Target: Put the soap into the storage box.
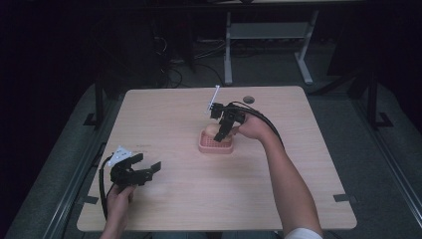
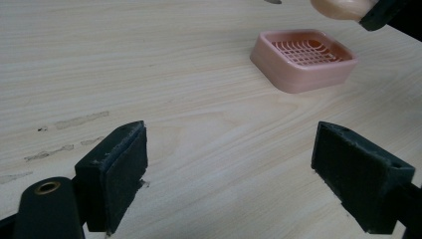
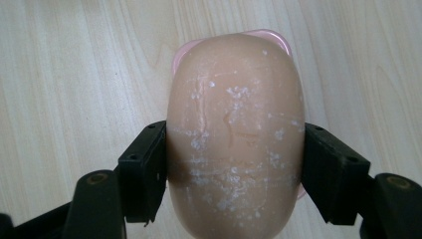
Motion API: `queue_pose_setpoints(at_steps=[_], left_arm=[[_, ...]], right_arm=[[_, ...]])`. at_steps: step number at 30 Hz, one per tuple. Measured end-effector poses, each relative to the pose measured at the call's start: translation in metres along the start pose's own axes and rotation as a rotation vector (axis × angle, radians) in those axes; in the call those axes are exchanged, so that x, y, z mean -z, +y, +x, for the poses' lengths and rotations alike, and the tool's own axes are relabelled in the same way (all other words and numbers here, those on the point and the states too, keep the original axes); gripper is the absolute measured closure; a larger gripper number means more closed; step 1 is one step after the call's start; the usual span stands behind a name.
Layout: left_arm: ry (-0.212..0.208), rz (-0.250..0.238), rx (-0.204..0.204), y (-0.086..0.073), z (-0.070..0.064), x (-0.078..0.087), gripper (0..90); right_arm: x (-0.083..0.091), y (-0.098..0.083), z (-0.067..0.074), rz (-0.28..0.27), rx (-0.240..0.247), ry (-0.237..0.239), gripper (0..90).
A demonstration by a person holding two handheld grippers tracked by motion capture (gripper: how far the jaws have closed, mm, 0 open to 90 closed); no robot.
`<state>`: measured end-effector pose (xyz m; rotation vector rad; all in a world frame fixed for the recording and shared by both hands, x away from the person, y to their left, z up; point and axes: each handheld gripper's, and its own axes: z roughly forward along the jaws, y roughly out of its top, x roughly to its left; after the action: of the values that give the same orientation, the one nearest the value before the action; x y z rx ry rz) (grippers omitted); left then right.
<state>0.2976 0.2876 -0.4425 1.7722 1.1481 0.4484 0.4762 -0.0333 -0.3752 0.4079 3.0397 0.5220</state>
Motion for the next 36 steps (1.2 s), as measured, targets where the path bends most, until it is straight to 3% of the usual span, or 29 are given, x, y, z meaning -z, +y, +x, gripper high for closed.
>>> queue_pose_setpoints(at_steps=[36], left_arm=[[-0.002, 0.0, 0.001, 0.0, -0.001, 0.0, 14.2]], right_arm=[[-0.042, 0.004, -0.013, 0.064, -0.049, 0.039, 31.8]])
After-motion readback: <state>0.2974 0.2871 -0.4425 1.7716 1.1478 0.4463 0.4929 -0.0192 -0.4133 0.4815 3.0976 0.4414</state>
